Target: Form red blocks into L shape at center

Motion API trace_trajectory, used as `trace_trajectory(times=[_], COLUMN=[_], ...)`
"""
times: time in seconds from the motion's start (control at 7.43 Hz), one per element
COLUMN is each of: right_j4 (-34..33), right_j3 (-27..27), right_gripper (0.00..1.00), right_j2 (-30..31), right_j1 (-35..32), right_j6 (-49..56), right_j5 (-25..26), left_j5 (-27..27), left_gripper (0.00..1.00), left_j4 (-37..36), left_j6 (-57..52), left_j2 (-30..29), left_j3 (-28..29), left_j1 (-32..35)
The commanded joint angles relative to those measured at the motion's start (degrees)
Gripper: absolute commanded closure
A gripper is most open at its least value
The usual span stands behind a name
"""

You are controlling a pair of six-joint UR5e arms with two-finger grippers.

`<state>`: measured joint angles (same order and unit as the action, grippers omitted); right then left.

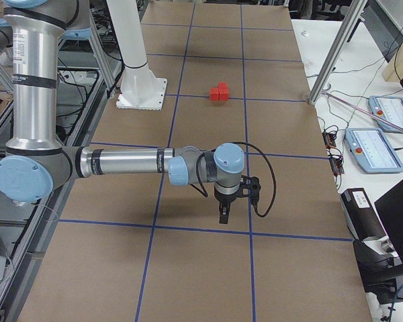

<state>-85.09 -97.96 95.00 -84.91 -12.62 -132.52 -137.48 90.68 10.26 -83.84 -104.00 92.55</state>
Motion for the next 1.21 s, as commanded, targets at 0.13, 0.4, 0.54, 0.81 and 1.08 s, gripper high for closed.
trace_trajectory(times=[0.13, 0.4, 0.54, 0.81, 1.08], right_j4=[0.01, 0.01, 0.01, 0.01, -0.08], right_j3=[0.66, 0.66, 0.66, 0.83, 0.75], right_gripper=[0.0, 0.0, 0.0, 0.0, 0.0], right_j2=[0.01, -0.08, -0.08, -0.08, -0.08], right_j1=[0.01, 0.01, 0.01, 0.01, 0.01], right_j6=[-0.04, -0.39, -0.39, -0.3, -0.3], right_j5=[0.07, 0.07, 0.07, -0.02, -0.02], left_j5=[-0.24, -0.33, -0.33, -0.33, -0.33], left_gripper=[0.0, 0.0, 0.0, 0.0, 0.0], left_j4=[-0.33, 0.11, 0.2, 0.02, 0.11], left_j6=[0.38, 0.56, 0.55, 0.55, 0.55], left_j2=[1.3, 1.32, 1.57, 1.75, 1.84], left_j3=[-0.24, 0.46, 0.29, 0.11, 0.02], left_j1=[-0.01, -0.09, -0.09, -0.09, -0.09])
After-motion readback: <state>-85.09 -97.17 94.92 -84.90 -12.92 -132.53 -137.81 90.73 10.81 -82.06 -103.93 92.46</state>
